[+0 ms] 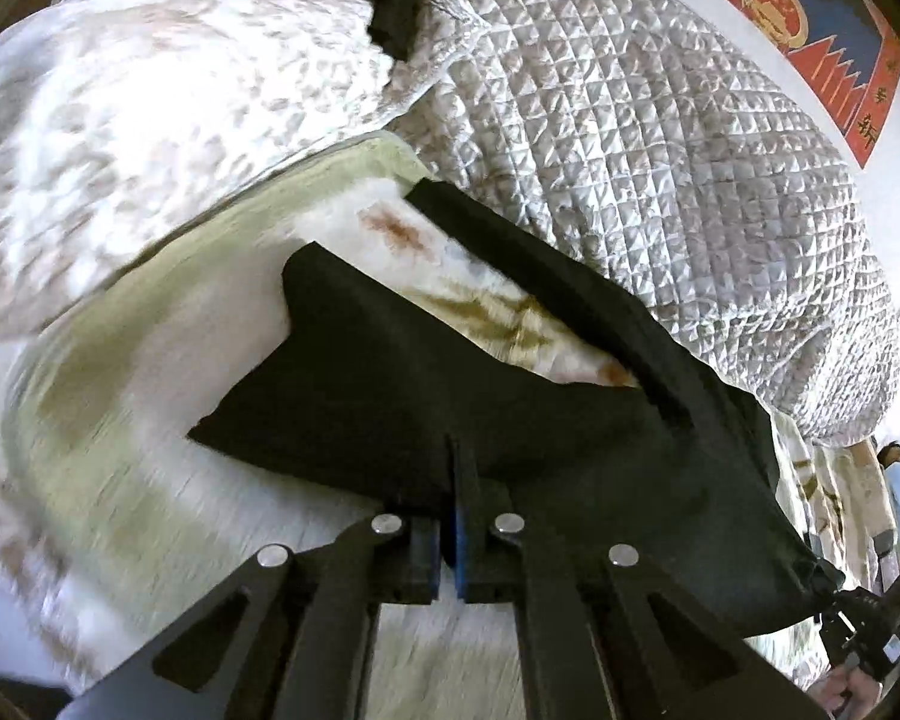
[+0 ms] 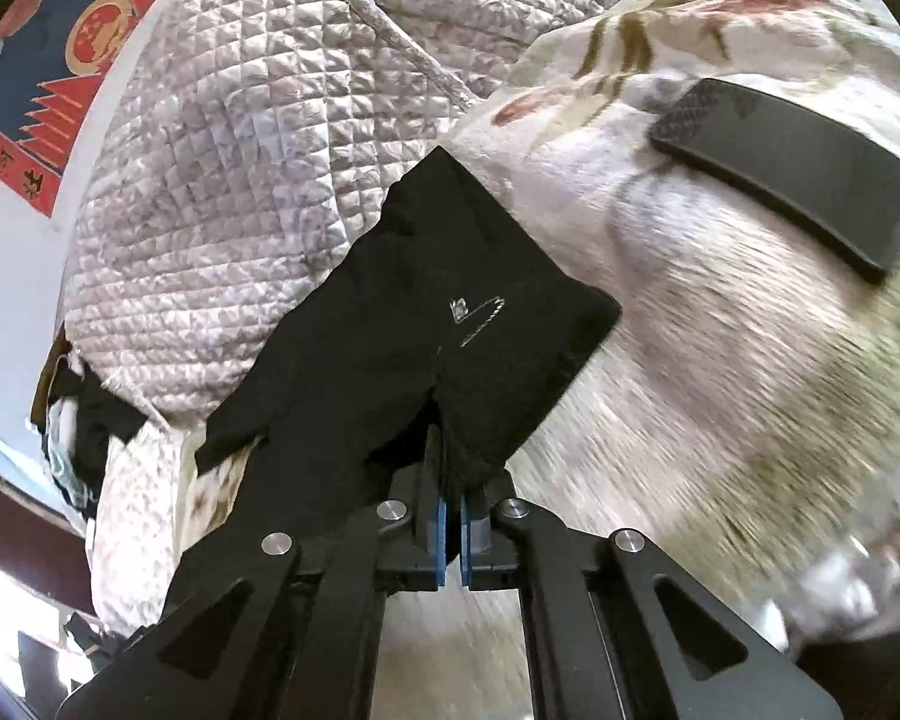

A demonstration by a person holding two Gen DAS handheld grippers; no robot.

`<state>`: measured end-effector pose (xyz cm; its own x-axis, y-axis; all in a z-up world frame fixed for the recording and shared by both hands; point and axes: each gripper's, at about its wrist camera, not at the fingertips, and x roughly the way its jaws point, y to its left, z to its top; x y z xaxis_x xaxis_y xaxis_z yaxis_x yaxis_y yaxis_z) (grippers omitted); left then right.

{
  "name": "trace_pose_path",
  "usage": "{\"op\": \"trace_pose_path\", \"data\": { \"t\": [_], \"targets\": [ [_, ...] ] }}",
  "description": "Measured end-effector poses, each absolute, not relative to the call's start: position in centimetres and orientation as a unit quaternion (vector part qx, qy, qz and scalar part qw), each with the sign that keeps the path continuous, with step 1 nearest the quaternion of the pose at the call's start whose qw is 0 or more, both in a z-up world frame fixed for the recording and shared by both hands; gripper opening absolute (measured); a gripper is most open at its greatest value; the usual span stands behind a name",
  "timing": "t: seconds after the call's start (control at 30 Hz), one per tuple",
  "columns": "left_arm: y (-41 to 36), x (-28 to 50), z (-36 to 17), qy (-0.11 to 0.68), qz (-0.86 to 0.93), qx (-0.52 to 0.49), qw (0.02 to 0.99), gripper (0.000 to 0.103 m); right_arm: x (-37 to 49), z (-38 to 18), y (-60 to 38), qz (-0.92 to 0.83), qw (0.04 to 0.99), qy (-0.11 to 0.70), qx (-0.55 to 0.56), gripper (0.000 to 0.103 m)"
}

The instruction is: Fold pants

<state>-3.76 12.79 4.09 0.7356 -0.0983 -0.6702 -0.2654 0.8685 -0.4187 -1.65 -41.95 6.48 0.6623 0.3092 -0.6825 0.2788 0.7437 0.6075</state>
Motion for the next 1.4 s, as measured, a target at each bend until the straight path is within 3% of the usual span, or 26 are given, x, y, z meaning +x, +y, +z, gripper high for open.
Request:
{"op": "trace_pose_path", "data": {
  "t": [0.3,0.37,0.5,0.53,0.7,0.73,0.77,1.0,1.3,1.4],
  "targets": [
    [12.2,-6.6,1.4,0.397,0.043,-0.261,0.879,0.005,-4.1,3.3,-42.2,-0.017,0.82,0.459,0.342,0.002],
    [12.4,-7.0,2.3,0.381,0.05,-0.254,0.888,0.01,-4.1,3.9,-42.1,-0.011,0.826,0.453,0.336,0.004],
    [14.7,-7.3,2.3,0.364,0.087,-0.29,0.881,0.037,-4.4,4.9,-42.2,-0.03,0.839,0.443,0.314,0.029],
    [15.4,-7.4,1.9,0.364,0.099,-0.305,0.874,0.037,-4.5,5.1,-42.1,-0.038,0.843,0.44,0.308,0.033],
    [16.6,-6.2,0.9,0.359,0.115,-0.331,0.865,0.034,-5.0,5.5,-42.5,-0.068,0.848,0.425,0.31,0.033],
    [16.5,-6.0,1.0,0.358,0.121,-0.324,0.867,0.014,-5.1,5.5,-42.6,-0.071,0.847,0.425,0.31,0.033],
    [16.4,-5.8,1.2,0.359,0.13,-0.316,0.869,0.007,-5.0,5.5,-42.6,-0.074,0.847,0.426,0.311,0.033],
    [15.6,-8.5,4.3,0.322,0.212,-0.231,0.893,0.005,-6.3,7.5,-43.4,-0.147,0.866,0.388,0.278,0.033],
    [16.7,-8.5,3.0,0.373,0.248,-0.219,0.867,0.007,-5.7,8.2,-41.9,-0.138,0.883,0.386,0.229,0.033],
    [17.1,-9.1,3.5,0.369,0.282,-0.213,0.86,0.009,-5.1,9.0,-40.6,-0.113,0.896,0.385,0.187,0.042]
  ]
}}
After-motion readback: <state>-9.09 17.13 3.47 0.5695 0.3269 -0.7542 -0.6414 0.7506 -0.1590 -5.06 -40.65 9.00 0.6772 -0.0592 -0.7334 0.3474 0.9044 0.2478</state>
